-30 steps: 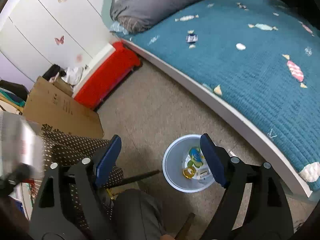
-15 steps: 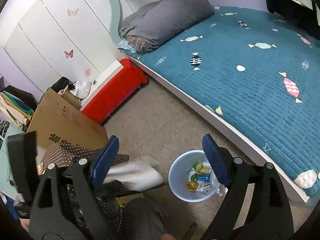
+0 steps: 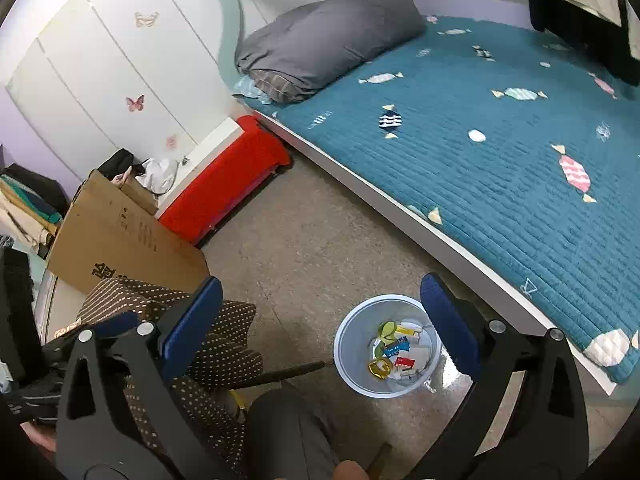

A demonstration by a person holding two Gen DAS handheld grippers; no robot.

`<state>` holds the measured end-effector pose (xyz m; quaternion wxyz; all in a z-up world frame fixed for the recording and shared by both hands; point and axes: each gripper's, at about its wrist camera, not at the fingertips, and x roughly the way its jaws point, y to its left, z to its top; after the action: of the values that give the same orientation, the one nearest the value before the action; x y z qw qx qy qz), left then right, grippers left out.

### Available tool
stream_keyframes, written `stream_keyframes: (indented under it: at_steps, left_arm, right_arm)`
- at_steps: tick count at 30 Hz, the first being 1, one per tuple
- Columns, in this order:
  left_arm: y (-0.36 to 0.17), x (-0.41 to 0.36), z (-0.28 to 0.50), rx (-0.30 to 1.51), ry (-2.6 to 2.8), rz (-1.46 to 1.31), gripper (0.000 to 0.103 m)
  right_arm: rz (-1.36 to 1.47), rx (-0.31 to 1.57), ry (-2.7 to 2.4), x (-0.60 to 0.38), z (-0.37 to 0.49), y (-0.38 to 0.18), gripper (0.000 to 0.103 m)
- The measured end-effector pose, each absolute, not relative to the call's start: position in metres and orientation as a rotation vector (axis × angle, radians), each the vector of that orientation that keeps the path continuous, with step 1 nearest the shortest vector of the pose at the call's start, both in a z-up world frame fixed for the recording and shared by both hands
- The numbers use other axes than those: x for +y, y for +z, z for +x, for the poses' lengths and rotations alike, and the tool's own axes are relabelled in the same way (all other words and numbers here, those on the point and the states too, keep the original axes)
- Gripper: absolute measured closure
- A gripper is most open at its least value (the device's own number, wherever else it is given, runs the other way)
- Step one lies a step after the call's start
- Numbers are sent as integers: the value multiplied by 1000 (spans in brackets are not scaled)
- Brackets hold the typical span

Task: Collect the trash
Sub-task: 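Lower the white envelope into the wastebasket and open the left gripper, then move back over the table and grasp the teal pet-snack pouch with the left gripper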

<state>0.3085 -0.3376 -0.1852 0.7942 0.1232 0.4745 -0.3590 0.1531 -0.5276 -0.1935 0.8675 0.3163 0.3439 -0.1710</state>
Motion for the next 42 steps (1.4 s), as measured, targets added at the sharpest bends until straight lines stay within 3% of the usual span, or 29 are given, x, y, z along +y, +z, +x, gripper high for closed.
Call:
stream_keyframes:
  at_steps: [10,20,42]
  left_arm:
    - [-123,-274,295,842,-670,196,9]
    - [-97,-206,287,765,-588,146,9]
    - [-125,-30,297,788,-364,86,9]
  right_arm:
    - [551,701,-292,-487,164,-152,6]
    - [456,698,-170,-430,179,-122,6]
    - [271,759,68,-302,214,-103,6]
